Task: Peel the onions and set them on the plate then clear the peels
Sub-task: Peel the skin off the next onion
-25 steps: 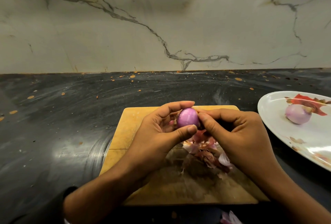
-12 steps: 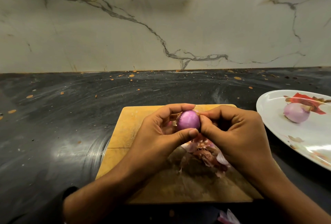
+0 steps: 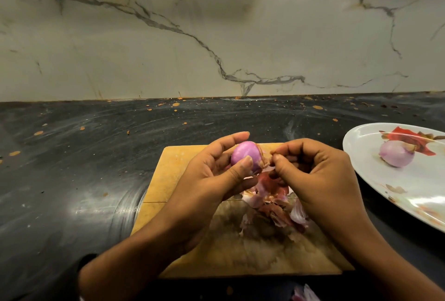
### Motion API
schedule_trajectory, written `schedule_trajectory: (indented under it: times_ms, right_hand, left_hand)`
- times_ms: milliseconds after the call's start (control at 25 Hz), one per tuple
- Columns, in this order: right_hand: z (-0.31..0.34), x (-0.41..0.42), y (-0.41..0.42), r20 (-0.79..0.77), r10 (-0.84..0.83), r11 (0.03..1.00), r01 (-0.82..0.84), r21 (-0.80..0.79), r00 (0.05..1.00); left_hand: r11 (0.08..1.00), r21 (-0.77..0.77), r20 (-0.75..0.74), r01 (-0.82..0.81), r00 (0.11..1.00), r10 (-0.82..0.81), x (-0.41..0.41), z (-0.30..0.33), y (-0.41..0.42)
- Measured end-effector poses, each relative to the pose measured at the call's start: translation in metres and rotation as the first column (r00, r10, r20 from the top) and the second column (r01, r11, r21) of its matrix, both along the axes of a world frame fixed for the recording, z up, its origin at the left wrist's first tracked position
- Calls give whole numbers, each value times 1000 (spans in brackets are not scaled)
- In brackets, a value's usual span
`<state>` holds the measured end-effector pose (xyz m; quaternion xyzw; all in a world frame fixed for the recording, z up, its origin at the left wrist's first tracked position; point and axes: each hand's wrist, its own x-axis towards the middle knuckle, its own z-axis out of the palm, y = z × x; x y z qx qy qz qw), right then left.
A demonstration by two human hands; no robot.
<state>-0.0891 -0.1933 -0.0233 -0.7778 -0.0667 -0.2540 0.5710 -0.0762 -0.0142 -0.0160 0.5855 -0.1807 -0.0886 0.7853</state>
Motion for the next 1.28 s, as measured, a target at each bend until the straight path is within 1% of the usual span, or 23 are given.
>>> schedule_trajectory:
  times_ms: [200, 280, 440, 640, 760, 840, 920, 1000, 1160, 1280]
  right_hand:
    - [3, -3, 2, -1, 45, 998, -45, -35, 999]
    - [3, -3, 3, 1, 71, 997, -71, -13, 998]
    - [5, -3, 3, -19, 132, 991, -132, -3, 991]
    - [3, 0, 0, -35, 118, 993, -117, 24, 992]
    - [5, -3, 2, 6, 146, 988, -146, 59, 989]
    - [7, -6, 5, 37, 166, 985, -167, 33, 985]
    - [5, -6, 7, 68, 148, 989, -147, -21, 987]
    - [3, -4, 7, 86, 115, 993, -112, -41, 990]
    - [3, -2, 5, 93, 71, 997, -70, -21, 993]
    - [4, -2, 3, 95, 47, 999, -45, -26, 994]
  left_hand:
    - [1000, -21, -31, -1, 1000, 0, 1, -2, 1]
    - [1000, -14, -17, -7, 1000, 6, 2, -2, 1]
    - [1000, 19, 11, -17, 1000, 17, 0, -3, 1]
    - [995, 93, 54, -33, 998, 29, 1, -5, 1]
    - [998, 53, 36, -19, 999, 17, 0, -3, 0]
    - [1000, 26, 26, -11, 1000, 10, -1, 0, 0]
    - [1000, 3, 4, -10, 1000, 10, -2, 2, 2]
    - [1000, 17, -18, 0, 1000, 1, -2, 3, 2]
    - [995, 58, -40, 82, 996, -80, -3, 4, 2]
    - [994, 99, -16, 50, 999, -49, -2, 4, 2]
